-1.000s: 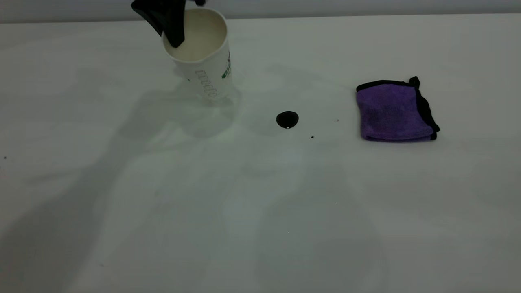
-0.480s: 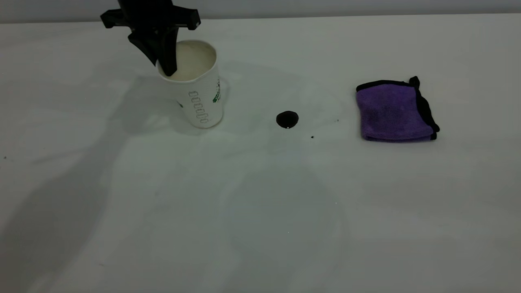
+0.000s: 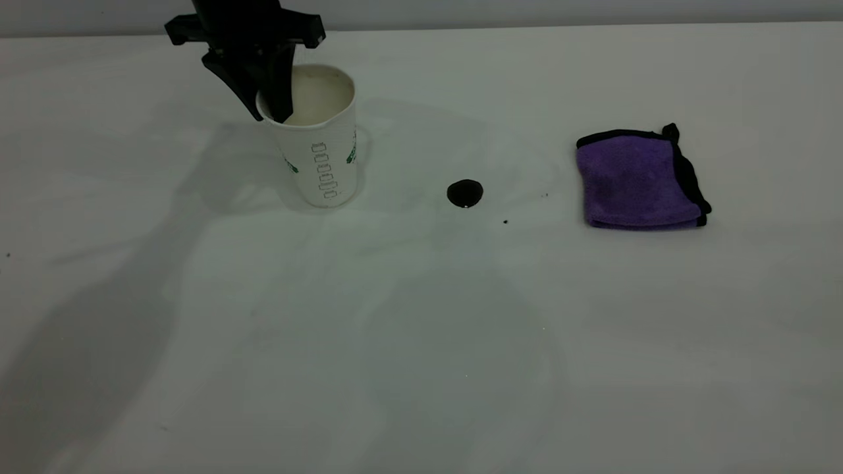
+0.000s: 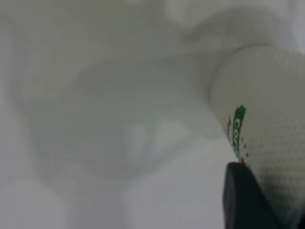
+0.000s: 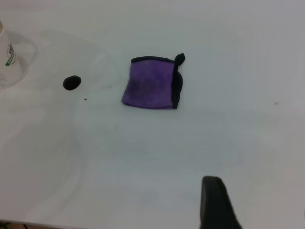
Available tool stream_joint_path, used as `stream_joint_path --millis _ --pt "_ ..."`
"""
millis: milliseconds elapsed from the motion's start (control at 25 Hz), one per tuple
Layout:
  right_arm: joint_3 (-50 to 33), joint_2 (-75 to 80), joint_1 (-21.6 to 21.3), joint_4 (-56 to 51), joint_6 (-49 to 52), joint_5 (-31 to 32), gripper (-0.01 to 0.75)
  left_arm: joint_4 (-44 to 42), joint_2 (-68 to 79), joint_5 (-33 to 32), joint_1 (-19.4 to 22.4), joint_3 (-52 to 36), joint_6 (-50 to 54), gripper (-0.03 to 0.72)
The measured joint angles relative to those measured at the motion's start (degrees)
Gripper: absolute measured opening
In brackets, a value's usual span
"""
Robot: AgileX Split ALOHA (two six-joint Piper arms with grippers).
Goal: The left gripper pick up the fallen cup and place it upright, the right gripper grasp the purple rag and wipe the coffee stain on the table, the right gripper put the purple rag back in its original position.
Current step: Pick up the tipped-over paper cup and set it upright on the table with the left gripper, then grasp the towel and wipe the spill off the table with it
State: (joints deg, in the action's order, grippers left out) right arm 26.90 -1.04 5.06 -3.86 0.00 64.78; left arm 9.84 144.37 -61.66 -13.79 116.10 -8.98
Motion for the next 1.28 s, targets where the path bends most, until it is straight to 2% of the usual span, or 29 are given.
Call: stream_joint_path --millis 160,280,520,880,1040,1280 --pt "0.0 0.0 0.0 0.0 0.0 0.0 0.479 0.0 -1.7 -1.6 -0.1 1.1 -0.1 0.409" --pt "0.0 0.0 0.0 0.0 0.0 0.0 0.479 -0.2 -3.2 -5.3 -0.4 3.4 -0.8 0.452" --pt "0.0 -0.1 0.0 0.0 0.0 0.0 0.479 0.3 -9.9 -5.4 -1.9 6.8 0.3 0.461" --pt "0.0 -0.1 0.0 0.0 0.0 0.0 0.479 -6.2 -28.0 -5.4 -9.1 6.6 3.1 0.461" --pt "0.0 -0.1 0.0 0.0 0.0 0.0 0.479 -6.8 -37.1 -5.4 -10.0 0.1 3.6 0.461" --pt "0.0 -0.1 0.0 0.0 0.0 0.0 0.479 -8.0 -54.0 -5.4 -10.4 -19.2 4.7 0.461"
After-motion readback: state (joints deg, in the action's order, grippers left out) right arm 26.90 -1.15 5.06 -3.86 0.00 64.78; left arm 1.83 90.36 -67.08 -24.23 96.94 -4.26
